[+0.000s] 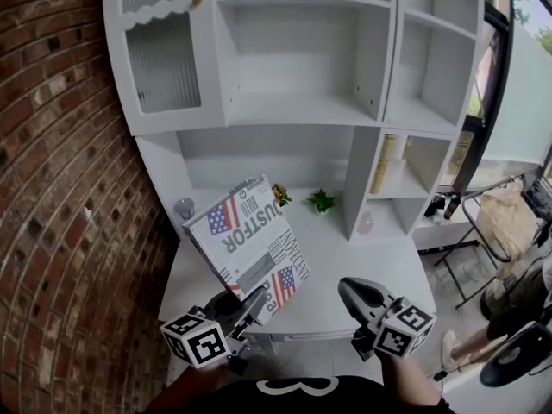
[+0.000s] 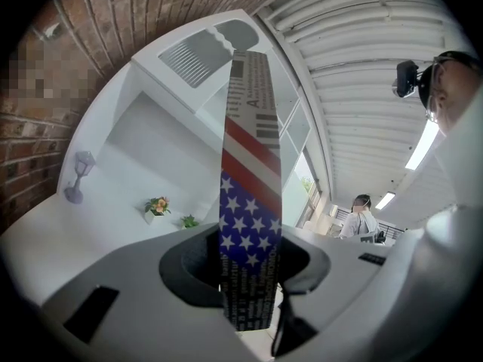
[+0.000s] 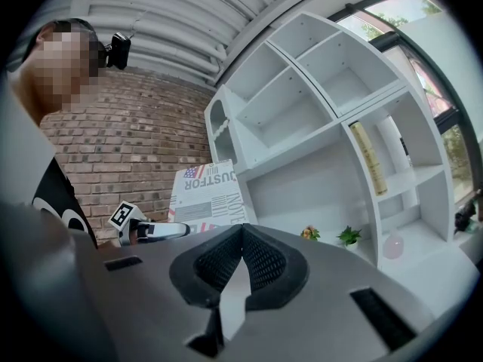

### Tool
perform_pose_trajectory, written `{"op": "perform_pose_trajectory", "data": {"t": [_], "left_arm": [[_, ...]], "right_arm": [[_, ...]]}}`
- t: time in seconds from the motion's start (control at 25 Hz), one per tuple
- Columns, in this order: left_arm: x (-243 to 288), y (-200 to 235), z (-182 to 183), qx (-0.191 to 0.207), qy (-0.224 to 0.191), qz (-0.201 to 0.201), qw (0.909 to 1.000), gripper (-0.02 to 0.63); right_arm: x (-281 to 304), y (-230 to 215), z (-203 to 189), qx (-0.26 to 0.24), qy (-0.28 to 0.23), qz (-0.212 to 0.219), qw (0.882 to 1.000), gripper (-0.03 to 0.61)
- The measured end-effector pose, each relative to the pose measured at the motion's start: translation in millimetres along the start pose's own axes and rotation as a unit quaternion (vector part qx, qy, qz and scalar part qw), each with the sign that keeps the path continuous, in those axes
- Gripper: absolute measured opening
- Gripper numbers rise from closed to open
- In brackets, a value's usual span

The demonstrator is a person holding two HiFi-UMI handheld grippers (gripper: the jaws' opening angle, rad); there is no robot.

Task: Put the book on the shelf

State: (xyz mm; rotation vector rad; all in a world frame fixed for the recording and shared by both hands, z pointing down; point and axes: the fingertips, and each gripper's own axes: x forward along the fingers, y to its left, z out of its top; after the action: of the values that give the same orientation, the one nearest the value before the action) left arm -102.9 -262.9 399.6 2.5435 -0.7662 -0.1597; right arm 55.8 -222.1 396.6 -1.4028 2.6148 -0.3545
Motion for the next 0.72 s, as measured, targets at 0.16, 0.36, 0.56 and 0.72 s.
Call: {"op": "perform_pose_trajectory", "data": {"t": [0.16, 0.36, 0.56, 0.72], "left_arm": [[4, 2, 8, 0.009, -0.003, 0.002, 1.0, 0.149], [12, 3, 19, 0.018, -0.012, 0.002, 0.9998, 0.149], [25, 3, 32, 0.027, -0.02, 0.011, 0.9994, 0.149], [44, 3, 46, 0.025, -0.029, 0.011, 0.9992, 0.149]], "right_arm": [[3, -3, 2, -0.001, -0.001, 0.001, 1.0, 0.011], [7, -10, 12, -0.01, -0.009, 0.005, 1.0, 0.011], [16, -17, 24, -0.018, -0.01, 0.022, 1.0, 0.011], [24, -28, 45, -0.035, -0.017, 0.036, 0.999, 0.011]]}}
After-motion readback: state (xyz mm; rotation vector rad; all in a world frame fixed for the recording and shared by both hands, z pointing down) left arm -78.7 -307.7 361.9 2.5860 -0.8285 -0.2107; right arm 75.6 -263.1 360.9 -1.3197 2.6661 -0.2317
